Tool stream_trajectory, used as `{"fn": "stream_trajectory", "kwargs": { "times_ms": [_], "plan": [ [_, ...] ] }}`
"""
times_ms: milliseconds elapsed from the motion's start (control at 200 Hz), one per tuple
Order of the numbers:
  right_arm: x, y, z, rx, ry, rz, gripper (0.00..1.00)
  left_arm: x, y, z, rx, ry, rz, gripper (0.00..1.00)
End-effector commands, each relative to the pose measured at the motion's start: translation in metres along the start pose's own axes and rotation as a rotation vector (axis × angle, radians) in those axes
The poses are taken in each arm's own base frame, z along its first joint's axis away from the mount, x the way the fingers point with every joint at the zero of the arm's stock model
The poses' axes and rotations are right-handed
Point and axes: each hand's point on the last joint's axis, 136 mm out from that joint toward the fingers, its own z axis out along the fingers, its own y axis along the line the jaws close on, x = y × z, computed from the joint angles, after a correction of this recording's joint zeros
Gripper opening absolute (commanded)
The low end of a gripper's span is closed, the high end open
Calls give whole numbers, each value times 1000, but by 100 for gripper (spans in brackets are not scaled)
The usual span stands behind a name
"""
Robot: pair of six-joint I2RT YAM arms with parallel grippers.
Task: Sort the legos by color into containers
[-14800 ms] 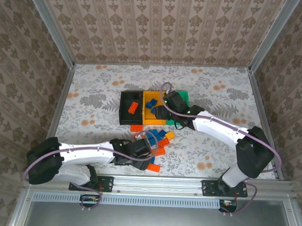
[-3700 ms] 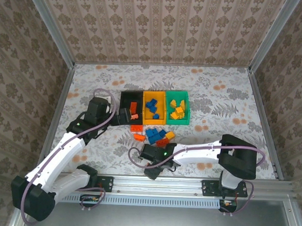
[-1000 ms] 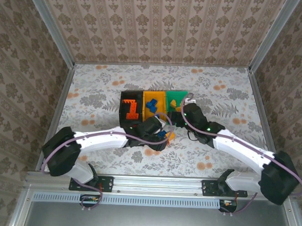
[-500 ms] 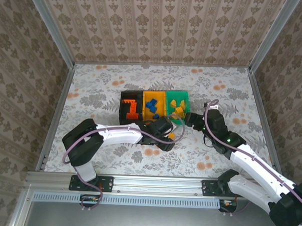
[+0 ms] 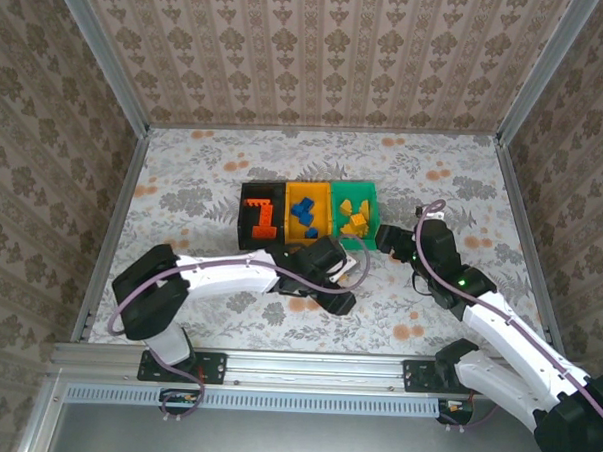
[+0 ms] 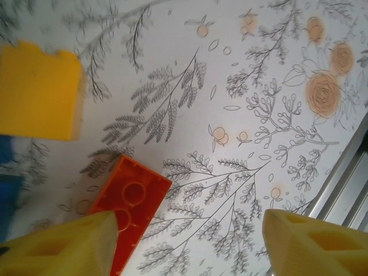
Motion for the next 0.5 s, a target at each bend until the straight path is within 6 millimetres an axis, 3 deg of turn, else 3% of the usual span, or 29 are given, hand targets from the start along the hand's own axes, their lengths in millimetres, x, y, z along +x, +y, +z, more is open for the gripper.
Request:
{"fn": "stream_trajectory", "kwargs": {
  "times_ms": [0,195,405,495],
  "plan": [
    [6,-4,-1,0,17,10,85,-14,6,-22,-125,-45,89,83],
    [8,-6,-2,-2,19,15,85,7,40,-3,-303,70,248,91],
    [4,-8,-7,-1,9,17,85,2,30,16,-318,39,396,90],
    [2,-9,-9,1,4,18,85,2,27,19,-306,33,410,84]
  ]
}}
